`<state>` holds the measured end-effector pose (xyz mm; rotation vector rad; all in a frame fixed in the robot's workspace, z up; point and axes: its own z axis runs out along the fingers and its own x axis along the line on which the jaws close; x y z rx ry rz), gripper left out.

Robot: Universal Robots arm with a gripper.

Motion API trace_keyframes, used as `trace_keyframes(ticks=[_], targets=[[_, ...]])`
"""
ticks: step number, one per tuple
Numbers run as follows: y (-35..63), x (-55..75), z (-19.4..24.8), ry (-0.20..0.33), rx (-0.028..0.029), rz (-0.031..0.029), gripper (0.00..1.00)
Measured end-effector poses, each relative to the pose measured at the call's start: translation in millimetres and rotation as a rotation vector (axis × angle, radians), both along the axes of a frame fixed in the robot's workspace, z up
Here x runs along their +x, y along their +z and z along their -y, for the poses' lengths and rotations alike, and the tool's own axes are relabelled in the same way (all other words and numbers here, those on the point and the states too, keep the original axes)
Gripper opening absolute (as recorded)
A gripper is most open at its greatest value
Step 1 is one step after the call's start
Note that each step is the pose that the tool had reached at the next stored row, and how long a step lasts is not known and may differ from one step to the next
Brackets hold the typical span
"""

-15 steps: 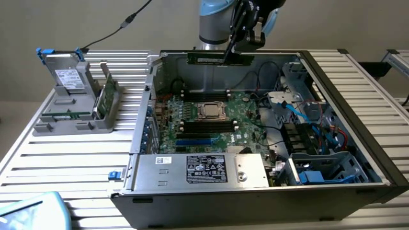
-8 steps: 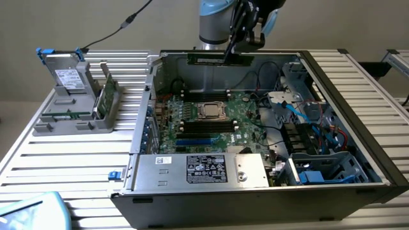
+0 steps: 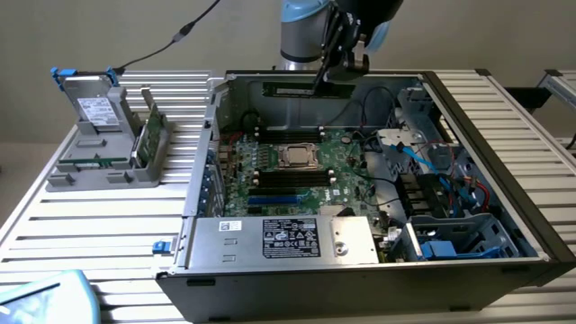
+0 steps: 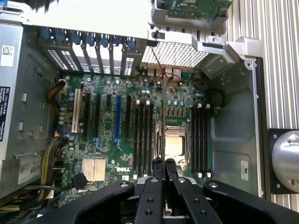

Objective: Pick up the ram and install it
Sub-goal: 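Insert the ram into the slot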

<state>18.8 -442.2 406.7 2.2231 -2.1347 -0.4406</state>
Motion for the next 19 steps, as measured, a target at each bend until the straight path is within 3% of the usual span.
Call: trace_keyframes(ticks=[4, 7, 14, 16, 19], targets=[[-6.0, -0.7, -0.4, 0.000, -0.0085, 0.0000, 0.13], [-9.6, -1.6, -1.3, 0.000, -0.0180, 0.0002, 0.13], [-15.2, -3.7, -4.6, 0.000, -0.0575, 0.0024, 0.13], [-17.0, -4.0, -5.7, 0.000, -0.0657, 0.0033, 0.13], [-20.2, -4.3, -6.7, 0.000, -0.0726, 0.0052, 0.13]])
